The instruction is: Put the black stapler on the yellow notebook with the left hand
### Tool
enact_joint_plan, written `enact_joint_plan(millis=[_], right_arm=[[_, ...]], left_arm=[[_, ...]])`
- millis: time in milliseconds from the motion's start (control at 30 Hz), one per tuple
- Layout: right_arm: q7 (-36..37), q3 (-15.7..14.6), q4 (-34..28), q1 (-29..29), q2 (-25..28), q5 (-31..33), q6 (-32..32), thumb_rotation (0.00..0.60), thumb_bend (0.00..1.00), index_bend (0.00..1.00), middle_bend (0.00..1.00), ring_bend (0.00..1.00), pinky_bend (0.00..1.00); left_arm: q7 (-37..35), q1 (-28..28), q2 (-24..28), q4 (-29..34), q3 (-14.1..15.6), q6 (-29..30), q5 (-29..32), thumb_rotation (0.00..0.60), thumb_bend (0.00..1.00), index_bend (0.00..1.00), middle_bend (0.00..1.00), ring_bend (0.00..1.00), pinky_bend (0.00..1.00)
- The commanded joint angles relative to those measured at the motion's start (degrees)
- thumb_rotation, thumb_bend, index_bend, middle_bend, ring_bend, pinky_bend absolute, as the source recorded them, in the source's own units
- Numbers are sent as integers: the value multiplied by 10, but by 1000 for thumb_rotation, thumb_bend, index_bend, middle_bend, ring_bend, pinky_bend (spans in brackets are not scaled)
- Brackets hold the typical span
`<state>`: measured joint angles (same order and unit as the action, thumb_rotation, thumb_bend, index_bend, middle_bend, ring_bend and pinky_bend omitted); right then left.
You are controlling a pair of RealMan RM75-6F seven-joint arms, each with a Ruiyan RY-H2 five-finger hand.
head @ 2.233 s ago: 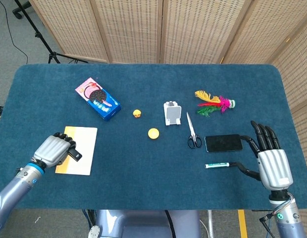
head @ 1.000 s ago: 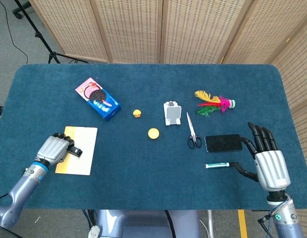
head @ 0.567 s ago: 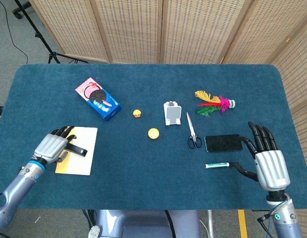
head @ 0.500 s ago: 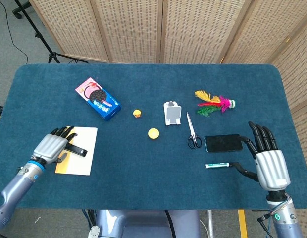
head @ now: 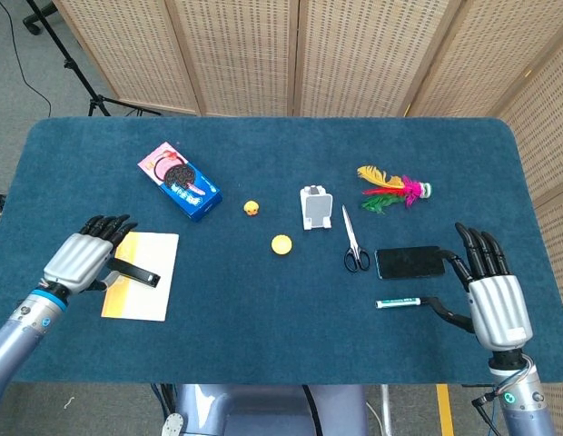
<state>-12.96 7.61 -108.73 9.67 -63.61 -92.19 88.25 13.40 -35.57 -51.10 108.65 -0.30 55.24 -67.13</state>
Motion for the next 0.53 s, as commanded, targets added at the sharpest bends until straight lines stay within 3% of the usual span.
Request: enact_joint_plan(millis=[33,233,533], right_arm=[[-3,-1,-4,1,3,3,-5,600,208,257,27,0,55],[-8,-1,-13,1,9,9,-10,600,208,257,28,0,55],[-7,1,-10,1,10,15,-12,600,208,257,27,0,55]], left_arm=[[15,45,61,95,-5,89,-30,600,351,0,0,0,45],[31,93,75,156,4,154,-52,600,348,0,0,0,45],[42,150,49,153,16,221,-91,600,349,0,0,0,45]])
